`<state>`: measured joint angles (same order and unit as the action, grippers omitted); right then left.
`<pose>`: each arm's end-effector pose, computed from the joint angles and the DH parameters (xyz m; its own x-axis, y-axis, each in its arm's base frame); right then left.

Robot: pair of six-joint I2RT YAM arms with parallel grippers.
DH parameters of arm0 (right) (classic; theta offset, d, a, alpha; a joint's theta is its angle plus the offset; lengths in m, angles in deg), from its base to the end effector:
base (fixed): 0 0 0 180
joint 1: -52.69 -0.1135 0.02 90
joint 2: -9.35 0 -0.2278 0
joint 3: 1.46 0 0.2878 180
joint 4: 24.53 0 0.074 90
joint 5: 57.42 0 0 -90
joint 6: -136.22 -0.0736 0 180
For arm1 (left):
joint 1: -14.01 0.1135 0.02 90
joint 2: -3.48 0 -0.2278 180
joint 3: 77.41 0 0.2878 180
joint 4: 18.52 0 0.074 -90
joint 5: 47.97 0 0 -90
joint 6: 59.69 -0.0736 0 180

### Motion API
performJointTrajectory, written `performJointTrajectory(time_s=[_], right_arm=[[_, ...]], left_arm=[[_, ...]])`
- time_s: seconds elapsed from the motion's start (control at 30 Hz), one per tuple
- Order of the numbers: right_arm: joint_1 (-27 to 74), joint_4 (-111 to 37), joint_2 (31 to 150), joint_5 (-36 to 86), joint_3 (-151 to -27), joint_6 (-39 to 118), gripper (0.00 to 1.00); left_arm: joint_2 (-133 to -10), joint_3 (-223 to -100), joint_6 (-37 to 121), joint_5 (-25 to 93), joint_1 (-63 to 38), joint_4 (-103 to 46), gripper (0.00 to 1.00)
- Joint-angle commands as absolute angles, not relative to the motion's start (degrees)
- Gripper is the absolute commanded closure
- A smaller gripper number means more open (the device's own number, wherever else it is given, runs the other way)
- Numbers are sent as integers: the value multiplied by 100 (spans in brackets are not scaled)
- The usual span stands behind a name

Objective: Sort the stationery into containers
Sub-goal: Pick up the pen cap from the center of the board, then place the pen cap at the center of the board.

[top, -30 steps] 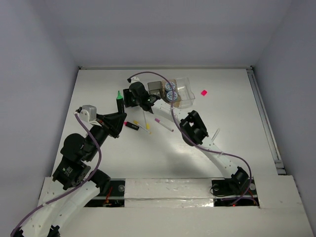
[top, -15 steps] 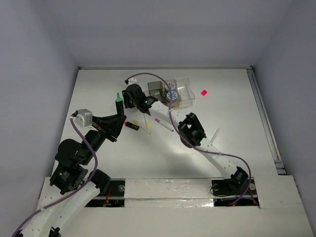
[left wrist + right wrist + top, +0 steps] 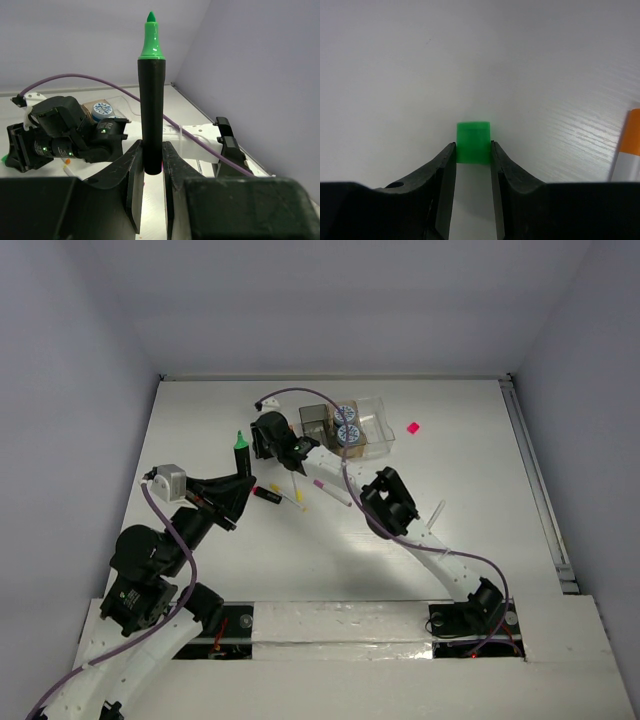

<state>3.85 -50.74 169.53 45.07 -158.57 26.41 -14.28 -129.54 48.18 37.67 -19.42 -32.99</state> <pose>0.4391 0.4781 0.1040 -0.5099 -0.0805 -0.8565 -0.4657 0.8630 0.1961 0.1465 -0.1034 0.3956 0.0835 -0.4217 -0.9029 0.6668 0.6970 -0.2639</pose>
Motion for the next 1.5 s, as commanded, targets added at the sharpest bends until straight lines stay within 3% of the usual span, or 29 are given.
performJointTrajectory(time_s=[0.0,0.43,1.13,1.27,1.47], right_arm=[[321,-5231,16686,4620,-15088,2618,69],[321,-3062,14621,4269,-11531,2249,75],[268,-1074,11748,3635,-8339,1493,70],[215,-1134,10799,3784,-6708,1370,71],[-135,-2064,9595,4329,-5350,1124,70]], left_arm=[[-1418,-12961,4745,3693,-1983,-2994,100],[-1576,-12961,4719,3755,-1930,-3020,100],[-1805,-12944,4754,3896,-1930,-3038,100],[-1893,-12961,4754,3817,-1930,-3046,100],[-2042,-12961,4754,3702,-1930,-3029,100]])
